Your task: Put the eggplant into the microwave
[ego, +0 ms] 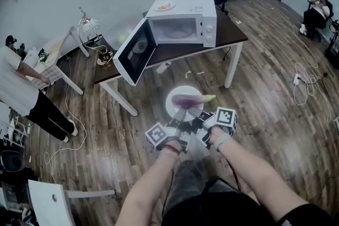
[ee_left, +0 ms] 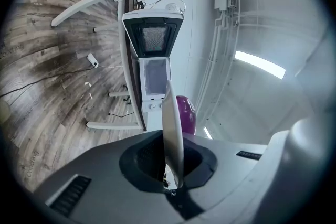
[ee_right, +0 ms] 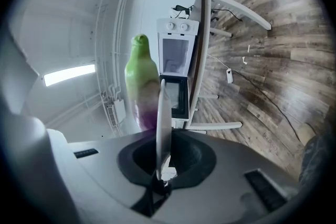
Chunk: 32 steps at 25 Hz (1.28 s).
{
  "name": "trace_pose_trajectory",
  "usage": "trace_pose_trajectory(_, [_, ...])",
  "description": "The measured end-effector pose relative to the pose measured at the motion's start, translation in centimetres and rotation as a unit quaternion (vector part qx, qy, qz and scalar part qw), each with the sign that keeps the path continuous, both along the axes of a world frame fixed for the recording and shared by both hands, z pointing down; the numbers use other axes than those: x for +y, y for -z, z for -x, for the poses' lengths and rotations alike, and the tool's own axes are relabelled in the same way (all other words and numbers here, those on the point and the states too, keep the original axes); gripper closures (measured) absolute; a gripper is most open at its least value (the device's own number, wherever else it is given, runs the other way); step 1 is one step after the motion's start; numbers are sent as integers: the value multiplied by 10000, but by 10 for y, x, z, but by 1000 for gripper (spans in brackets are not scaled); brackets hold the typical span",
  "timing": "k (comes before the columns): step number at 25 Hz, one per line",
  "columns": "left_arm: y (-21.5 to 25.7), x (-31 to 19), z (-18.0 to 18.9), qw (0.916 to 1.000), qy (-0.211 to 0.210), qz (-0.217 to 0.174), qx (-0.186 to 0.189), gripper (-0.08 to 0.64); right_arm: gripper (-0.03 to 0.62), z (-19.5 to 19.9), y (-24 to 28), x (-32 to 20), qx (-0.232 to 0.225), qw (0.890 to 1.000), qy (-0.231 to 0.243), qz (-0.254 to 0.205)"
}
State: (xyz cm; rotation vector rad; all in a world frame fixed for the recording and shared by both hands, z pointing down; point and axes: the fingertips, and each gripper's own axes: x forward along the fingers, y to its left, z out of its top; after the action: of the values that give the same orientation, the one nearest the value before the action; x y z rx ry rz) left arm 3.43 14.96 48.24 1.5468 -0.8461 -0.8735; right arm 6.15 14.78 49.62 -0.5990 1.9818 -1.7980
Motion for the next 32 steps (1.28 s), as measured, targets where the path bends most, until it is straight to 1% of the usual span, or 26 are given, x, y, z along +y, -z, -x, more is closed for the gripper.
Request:
trace_pose_trajectory(7, [0, -60, 17, 10000, -40, -24, 8, 548, 574, 17, 0, -60, -27, 10000, 0, 9])
trace_pose_trajectory(18, [-8, -151, 46, 9997, -135, 150, -97, 548, 574, 44, -7, -149, -77, 9999, -91, 95])
trace_pose_trajectory(21, [-12, -170, 52, 9994, -209, 149, -230, 545, 574, 51, -8, -169, -40, 9999, -139, 63])
trace_pose_trajectory(24, [-12, -192, 56, 9988, -317, 64, -374, 537, 575, 56, -11, -190, -57, 9998, -196, 80])
trace_pose_trajectory(29, [-12, -223, 62, 9980, -463, -116, -418, 529, 575, 63, -12, -221, -107, 9995, -295, 75])
trace_pose_trajectory(30, [-13, -229, 64, 9975, -500, -151, -479, 526, 575, 64, -12, -226, -118, 9994, -320, 68])
trace_pose_trajectory(31, [-14, -235, 67, 9963, -542, -214, -639, 522, 575, 66, -13, -231, -119, 9993, -346, 65])
trace_pose_trajectory(32, [-15, -241, 71, 9937, -593, -325, -898, 520, 577, 68, -13, -237, -118, 9992, -370, 61])
